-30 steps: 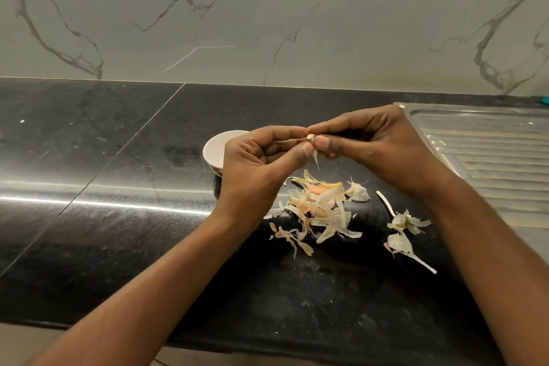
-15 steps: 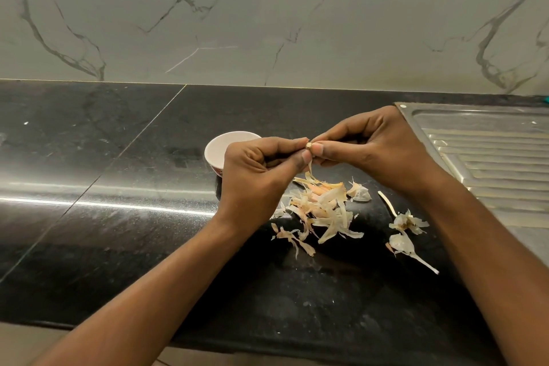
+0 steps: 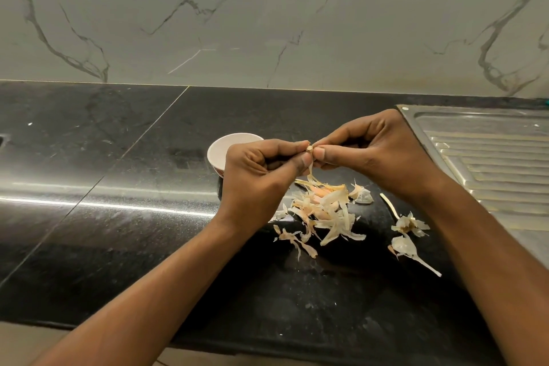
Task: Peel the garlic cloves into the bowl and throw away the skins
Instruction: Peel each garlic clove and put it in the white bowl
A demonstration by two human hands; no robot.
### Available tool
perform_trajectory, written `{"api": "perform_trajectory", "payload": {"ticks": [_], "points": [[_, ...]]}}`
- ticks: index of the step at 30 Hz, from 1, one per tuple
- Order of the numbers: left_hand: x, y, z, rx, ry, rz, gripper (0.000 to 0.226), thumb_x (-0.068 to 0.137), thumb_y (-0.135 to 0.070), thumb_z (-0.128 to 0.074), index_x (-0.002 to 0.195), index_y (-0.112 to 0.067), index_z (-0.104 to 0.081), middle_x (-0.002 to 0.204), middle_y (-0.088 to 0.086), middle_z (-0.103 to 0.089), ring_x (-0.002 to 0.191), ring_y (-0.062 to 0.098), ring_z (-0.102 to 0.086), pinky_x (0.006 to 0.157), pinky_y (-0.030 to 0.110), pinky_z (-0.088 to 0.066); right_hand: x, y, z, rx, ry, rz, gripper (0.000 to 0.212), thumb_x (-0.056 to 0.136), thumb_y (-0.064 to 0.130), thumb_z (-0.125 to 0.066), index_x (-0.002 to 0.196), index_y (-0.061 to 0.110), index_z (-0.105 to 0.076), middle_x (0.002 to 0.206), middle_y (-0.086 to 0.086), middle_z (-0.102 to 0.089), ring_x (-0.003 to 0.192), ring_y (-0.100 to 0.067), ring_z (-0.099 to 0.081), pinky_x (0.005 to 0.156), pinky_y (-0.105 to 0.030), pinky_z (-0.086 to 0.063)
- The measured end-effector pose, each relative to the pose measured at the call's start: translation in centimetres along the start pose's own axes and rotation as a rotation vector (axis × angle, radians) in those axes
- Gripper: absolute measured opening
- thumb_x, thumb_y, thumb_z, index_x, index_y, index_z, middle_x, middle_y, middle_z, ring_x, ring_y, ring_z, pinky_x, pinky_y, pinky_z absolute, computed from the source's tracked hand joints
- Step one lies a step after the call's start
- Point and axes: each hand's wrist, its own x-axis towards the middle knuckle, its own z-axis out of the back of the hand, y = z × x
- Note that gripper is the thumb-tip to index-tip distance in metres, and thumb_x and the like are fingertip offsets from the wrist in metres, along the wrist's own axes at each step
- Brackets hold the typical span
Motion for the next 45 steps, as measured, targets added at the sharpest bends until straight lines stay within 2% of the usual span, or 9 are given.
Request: {"api": "perform_trajectory", "payload": {"ticks": [18, 22, 26, 29, 34, 39, 45], "points": [[-0.17, -0.01, 0.19, -0.010, 0.052, -0.004, 0.020, 0.090, 0.006, -0.077, 0.110, 0.005, -0.078, 0.095, 0.008, -0.082, 0.085, 0.022, -0.081, 0.078, 0.032, -0.066, -0.09, 0.08, 0.33, 0.023, 0.031, -0.016, 0.016, 0.089, 0.009, -0.083, 0.103, 0.000, -0.082, 0.093, -0.009, -0.083, 0.086, -0.026, -0.081, 0.081, -0.038, -0.068], [-0.13, -0.02, 0.11, -0.007, 0.039, -0.015, 0.018, 0.090, 0.007, -0.077, 0.108, 0.006, -0.078, 0.093, 0.007, -0.082, 0.083, 0.020, -0.080, 0.077, 0.031, -0.065, -0.15, 0.20, 0.12, 0.014, 0.014, 0.005, 0.017, 0.088, 0.012, -0.082, 0.101, 0.001, -0.082, 0.091, -0.008, -0.083, 0.084, -0.025, -0.081, 0.080, -0.035, -0.067], [-0.06, -0.10, 0.23, -0.025, 0.040, 0.003, 0.019, 0.089, 0.008, -0.078, 0.108, 0.007, -0.078, 0.093, 0.008, -0.082, 0.084, 0.023, -0.081, 0.077, 0.034, -0.066, -0.08, 0.23, 0.19, 0.044, 0.024, -0.017, 0.016, 0.089, 0.009, -0.081, 0.103, 0.001, -0.082, 0.092, -0.008, -0.083, 0.085, -0.024, -0.081, 0.078, -0.030, -0.066], [-0.06, -0.10, 0.30, -0.021, 0.051, 0.007, 0.019, 0.090, 0.006, -0.078, 0.109, 0.006, -0.078, 0.094, 0.008, -0.082, 0.085, 0.024, -0.081, 0.079, 0.039, -0.067, -0.14, 0.29, 0.26, 0.059, 0.029, -0.040, 0.016, 0.089, 0.007, -0.082, 0.103, 0.000, -0.082, 0.093, -0.009, -0.083, 0.087, -0.025, -0.081, 0.081, -0.034, -0.067], [-0.15, -0.12, 0.36, 0.008, 0.070, 0.006, 0.019, 0.090, 0.004, -0.078, 0.109, 0.004, -0.078, 0.095, 0.008, -0.082, 0.085, 0.023, -0.080, 0.078, 0.036, -0.066, -0.12, 0.47, 0.34, 0.064, 0.038, -0.076, 0.015, 0.088, 0.007, -0.083, 0.101, 0.000, -0.082, 0.092, -0.009, -0.083, 0.086, -0.026, -0.081, 0.078, -0.031, -0.066], [-0.28, 0.00, 0.33, 0.058, 0.067, -0.010, 0.017, 0.090, 0.003, -0.079, 0.107, 0.002, -0.080, 0.096, 0.007, -0.082, 0.084, 0.021, -0.081, 0.077, 0.038, -0.067, -0.08, 0.49, -0.01, 0.037, 0.025, -0.088, 0.008, 0.088, 0.007, -0.084, 0.096, 0.004, -0.083, 0.088, -0.010, -0.082, 0.084, -0.027, -0.081, 0.080, -0.037, -0.068], [-0.32, -0.12, 0.18, 0.085, 0.053, -0.047, 0.017, 0.090, 0.003, -0.079, 0.107, 0.002, -0.080, 0.095, 0.005, -0.082, 0.083, 0.018, -0.080, 0.075, 0.030, -0.065, -0.07, 0.56, -0.37, -0.004, -0.013, -0.050, 0.003, 0.087, 0.006, -0.083, 0.090, 0.006, -0.082, 0.085, -0.008, -0.081, 0.080, -0.026, -0.080, 0.077, -0.035, -0.068]]}}
